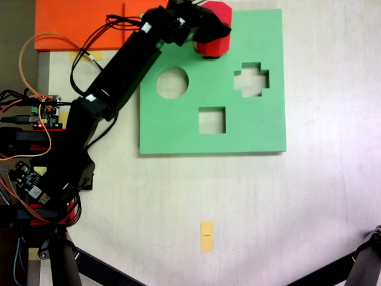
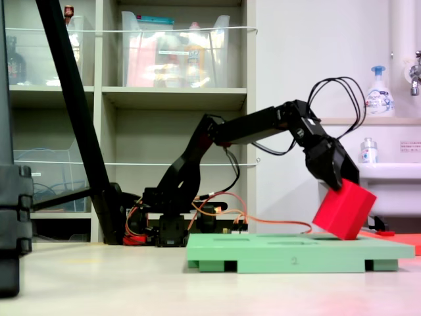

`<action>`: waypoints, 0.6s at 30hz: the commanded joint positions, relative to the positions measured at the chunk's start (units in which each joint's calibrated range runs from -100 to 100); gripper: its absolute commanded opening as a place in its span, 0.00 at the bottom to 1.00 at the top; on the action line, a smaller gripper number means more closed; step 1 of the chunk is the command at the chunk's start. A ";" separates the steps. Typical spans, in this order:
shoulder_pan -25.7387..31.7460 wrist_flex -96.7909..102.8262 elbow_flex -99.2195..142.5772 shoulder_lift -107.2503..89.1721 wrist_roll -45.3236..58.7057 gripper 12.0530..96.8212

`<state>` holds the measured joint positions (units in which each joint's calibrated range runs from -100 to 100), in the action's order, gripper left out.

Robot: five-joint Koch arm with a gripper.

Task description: Put the octagonal pillar block into the corresponding hole

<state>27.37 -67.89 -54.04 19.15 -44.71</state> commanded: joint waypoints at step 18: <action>0.98 3.13 -3.78 2.78 0.29 0.18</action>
<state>27.86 -67.89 -53.94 22.44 -44.71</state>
